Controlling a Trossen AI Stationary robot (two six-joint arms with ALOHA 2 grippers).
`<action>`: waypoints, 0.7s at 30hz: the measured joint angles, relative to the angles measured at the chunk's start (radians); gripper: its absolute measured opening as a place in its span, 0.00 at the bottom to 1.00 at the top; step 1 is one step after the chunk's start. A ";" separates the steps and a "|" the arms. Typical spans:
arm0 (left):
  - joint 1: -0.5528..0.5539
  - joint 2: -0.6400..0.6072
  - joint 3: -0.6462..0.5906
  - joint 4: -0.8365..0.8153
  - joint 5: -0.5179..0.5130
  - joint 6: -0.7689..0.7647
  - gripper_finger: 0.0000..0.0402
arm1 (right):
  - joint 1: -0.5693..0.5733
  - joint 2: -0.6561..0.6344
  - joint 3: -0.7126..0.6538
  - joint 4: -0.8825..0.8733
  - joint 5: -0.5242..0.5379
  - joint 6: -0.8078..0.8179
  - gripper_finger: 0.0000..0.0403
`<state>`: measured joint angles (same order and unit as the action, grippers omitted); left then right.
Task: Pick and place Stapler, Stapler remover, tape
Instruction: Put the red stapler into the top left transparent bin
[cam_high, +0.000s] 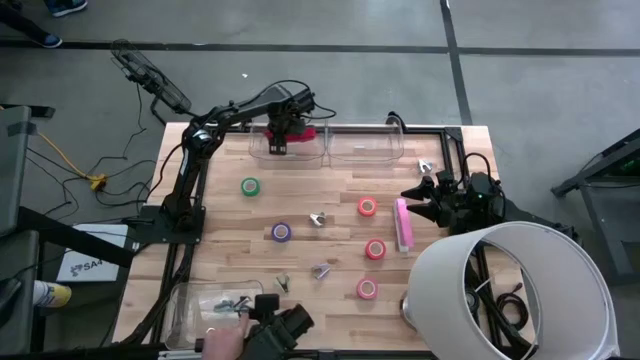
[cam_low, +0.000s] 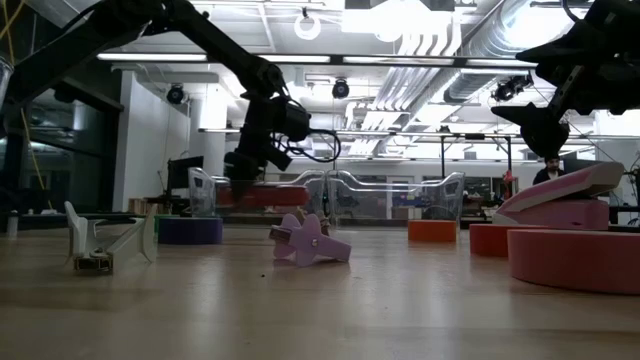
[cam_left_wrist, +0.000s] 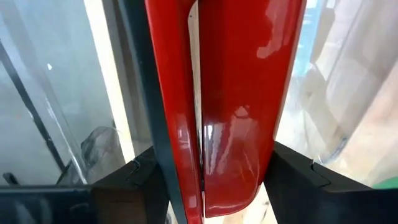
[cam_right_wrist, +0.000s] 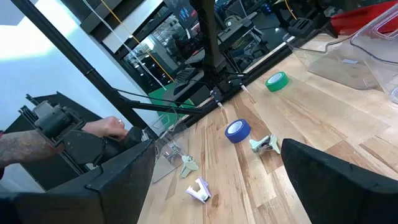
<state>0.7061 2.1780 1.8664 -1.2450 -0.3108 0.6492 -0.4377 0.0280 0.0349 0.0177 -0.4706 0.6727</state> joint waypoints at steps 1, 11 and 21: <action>-0.001 0.000 0.000 0.005 -0.002 0.000 0.55 | 0.000 0.000 0.000 0.000 0.000 0.000 0.84; -0.028 0.000 0.000 0.035 -0.063 -0.003 0.70 | 0.000 0.000 0.000 0.000 0.000 0.000 0.84; -0.050 -0.003 0.000 -0.025 -0.156 -0.029 0.68 | 0.000 0.000 0.000 0.000 0.000 0.000 0.84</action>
<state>0.6559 2.1746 1.8664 -1.2703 -0.4671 0.6202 -0.4377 0.0280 0.0349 0.0181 -0.4706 0.6731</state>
